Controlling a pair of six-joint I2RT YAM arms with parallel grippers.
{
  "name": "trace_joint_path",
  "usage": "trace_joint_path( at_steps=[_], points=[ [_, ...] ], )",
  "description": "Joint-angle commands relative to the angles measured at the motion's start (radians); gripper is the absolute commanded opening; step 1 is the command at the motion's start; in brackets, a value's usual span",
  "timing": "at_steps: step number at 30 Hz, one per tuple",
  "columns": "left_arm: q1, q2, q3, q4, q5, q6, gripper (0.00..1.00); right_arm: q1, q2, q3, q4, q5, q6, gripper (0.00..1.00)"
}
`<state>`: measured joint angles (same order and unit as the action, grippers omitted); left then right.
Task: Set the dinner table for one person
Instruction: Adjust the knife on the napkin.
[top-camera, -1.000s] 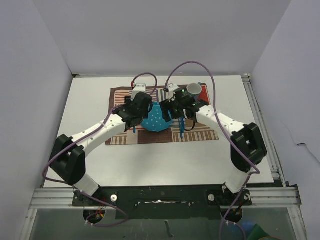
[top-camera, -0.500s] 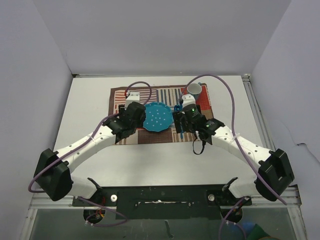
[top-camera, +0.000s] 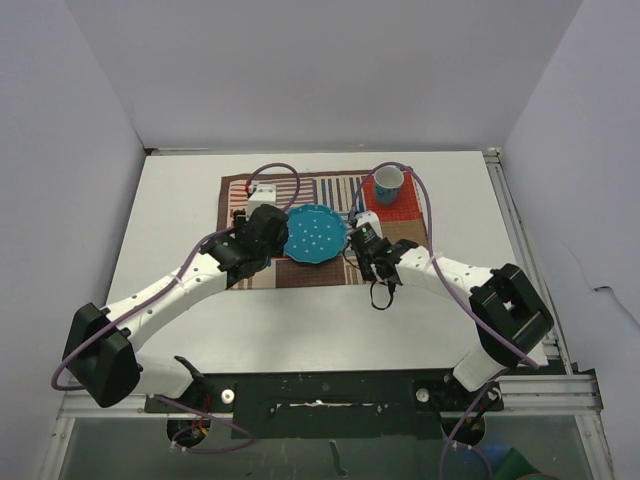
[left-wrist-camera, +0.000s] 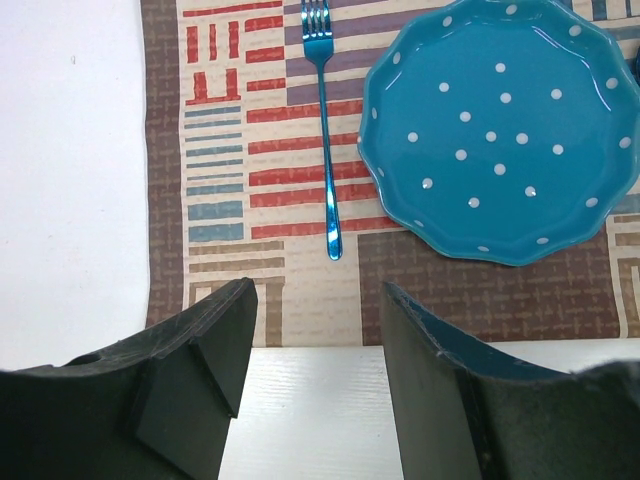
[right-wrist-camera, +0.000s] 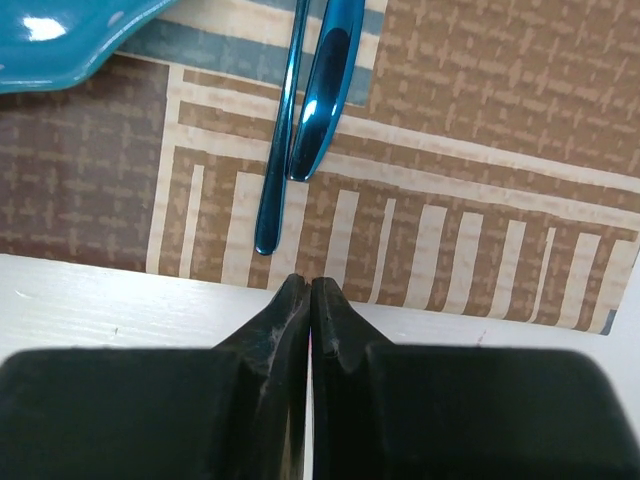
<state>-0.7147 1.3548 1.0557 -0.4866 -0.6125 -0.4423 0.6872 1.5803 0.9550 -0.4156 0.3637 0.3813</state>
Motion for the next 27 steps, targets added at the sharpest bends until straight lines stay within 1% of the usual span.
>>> trace_joint_path(
  at_steps=[1, 4, 8, 27],
  points=[
    [-0.003, -0.051, 0.038, -0.010, -0.013, -0.018, 0.53, 0.000, -0.001, -0.016, 0.067, -0.003, 0.026, 0.00],
    [-0.003, -0.054, 0.041, -0.016, -0.020, -0.017, 0.53, -0.003, 0.014, -0.036, 0.092, -0.030, 0.032, 0.00],
    [-0.003, -0.045, 0.059, -0.023, -0.022, -0.018, 0.53, -0.003, 0.056, -0.021, 0.093, -0.046, 0.029, 0.00],
    [-0.003, -0.033, 0.067, -0.035, -0.026, -0.019, 0.53, -0.005, 0.171, 0.031, 0.107, -0.070, 0.007, 0.00]
  ],
)
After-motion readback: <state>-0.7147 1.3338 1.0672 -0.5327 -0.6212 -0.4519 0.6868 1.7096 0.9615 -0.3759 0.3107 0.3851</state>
